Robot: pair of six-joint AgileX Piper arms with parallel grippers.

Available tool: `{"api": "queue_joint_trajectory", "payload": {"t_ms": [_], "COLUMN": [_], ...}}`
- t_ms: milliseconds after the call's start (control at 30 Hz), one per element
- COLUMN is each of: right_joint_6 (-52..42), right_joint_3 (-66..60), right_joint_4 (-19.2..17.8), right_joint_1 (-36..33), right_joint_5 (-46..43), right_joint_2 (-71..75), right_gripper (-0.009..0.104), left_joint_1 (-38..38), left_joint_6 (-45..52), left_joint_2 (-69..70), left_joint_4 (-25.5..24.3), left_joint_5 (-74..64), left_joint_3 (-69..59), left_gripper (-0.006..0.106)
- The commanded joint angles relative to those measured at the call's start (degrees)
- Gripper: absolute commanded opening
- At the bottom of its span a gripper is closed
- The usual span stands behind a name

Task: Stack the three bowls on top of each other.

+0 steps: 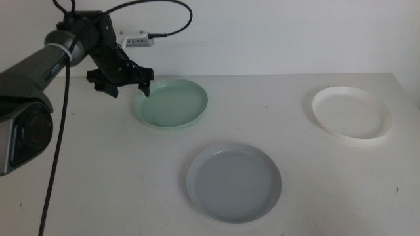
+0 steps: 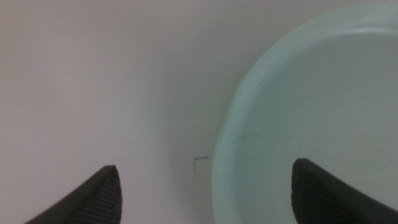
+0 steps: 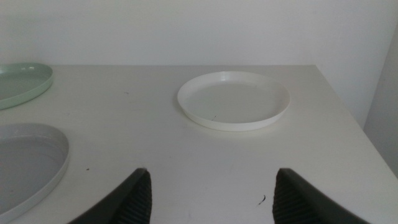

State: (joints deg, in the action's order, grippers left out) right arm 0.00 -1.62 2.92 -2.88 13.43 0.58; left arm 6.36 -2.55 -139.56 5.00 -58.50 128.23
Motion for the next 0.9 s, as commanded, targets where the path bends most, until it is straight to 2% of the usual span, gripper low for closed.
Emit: {"api": "queue_joint_trajectory", "payload": {"t_ms": [0,167,333,533,667,700,867], "right_joint_6": [-0.6,-0.6,-0.6,-0.6,-0.6,-0.6,-0.6], "right_joint_3": [0.36,0.36,0.36,0.36,0.36,0.36,0.36], "right_joint_4": [-0.61,-0.61,-0.61,-0.61,-0.61,-0.61,-0.61], "right_joint_1": [0.35,0.35,0.35,0.35,0.35,0.35,0.35], "right_joint_5": [-4.05,-4.05,-4.05,-4.05,-4.05,-4.05,-4.05], "right_joint_2": [1.55,1.55,1.55,1.55,1.55,1.55,1.55], "right_gripper": [0.05,0.05,0.05,0.05,0.05,0.05,0.05], "left_joint_1": [-0.41,-0.77,-0.77,-0.77,-0.77,-0.77,-0.77], "left_joint_6": [0.99,2.88,2.55,2.55,2.88,2.88,3.02], "left_joint_2": [2.88,0.18,-1.43,-1.58,-1.28,-1.14,1.42], "left_joint_4": [3.0,7.02,7.53,7.44,7.31,7.17,5.35], "left_joint_5": [2.3,2.9,3.37,2.72,2.7,2.77,2.27], "left_joint_3": [2.22,2.22,2.16,2.27,2.32,2.32,2.32], "left_gripper": [0.105,0.099,0.078,0.04,0.005,0.0,0.0]}}
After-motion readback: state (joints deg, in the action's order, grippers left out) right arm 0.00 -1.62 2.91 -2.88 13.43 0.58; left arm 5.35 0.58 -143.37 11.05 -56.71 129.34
